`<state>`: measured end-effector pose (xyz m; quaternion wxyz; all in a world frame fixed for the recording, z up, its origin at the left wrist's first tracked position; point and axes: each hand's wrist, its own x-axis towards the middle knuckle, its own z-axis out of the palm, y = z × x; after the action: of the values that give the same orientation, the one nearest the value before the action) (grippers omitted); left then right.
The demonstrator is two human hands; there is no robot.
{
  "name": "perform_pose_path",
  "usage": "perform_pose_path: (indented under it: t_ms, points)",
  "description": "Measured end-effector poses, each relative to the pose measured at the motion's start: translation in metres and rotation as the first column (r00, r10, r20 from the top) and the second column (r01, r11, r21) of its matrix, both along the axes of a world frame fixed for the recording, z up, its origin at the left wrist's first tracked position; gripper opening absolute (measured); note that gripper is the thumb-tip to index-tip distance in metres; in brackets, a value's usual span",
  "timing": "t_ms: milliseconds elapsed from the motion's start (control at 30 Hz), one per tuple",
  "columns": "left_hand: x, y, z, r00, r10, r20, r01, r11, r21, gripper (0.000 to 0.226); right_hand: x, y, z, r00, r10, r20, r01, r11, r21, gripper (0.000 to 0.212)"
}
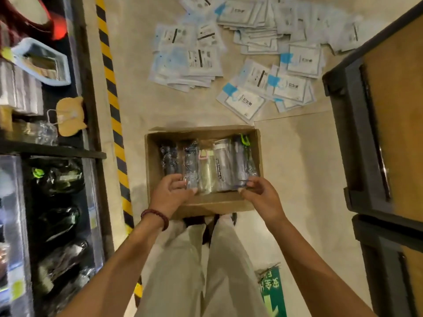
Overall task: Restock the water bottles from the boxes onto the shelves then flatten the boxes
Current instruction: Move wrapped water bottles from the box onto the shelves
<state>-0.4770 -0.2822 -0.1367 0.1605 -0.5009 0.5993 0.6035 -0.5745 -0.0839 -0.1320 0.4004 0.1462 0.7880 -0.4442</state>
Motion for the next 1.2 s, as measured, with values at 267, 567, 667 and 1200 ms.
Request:
perform_pose_path:
  t_ms: [267,567,667,1200]
  points:
    - [-0.036,-0.013,-0.157,0.989,-0.096,0.114,0.093,0.995,0.027,0.07,-0.053,-0.032,-0.157,0.961,0.275,0.001,-0.272,0.949,0.161,0.067]
    - [-0.059,-0.015,-0.324,0.957,-0.125,0.262,0.135,0.991,-0.022,0.071,-0.086,-0.022,-0.314,0.863,0.505,0.013,-0.395,0.66,0.639,0.1]
    - [-0.056,-0.013,-0.363,0.949,-0.106,0.296,0.122,0.992,-0.037,0.081,-0.084,-0.023,-0.348,0.892,0.452,0.006,-0.344,0.67,0.657,0.117]
    - [-0.069,-0.005,-0.455,0.882,-0.041,0.469,0.128,0.98,-0.155,0.114,-0.071,-0.012,-0.405,0.88,0.419,-0.222,-0.158,0.7,0.697,0.107]
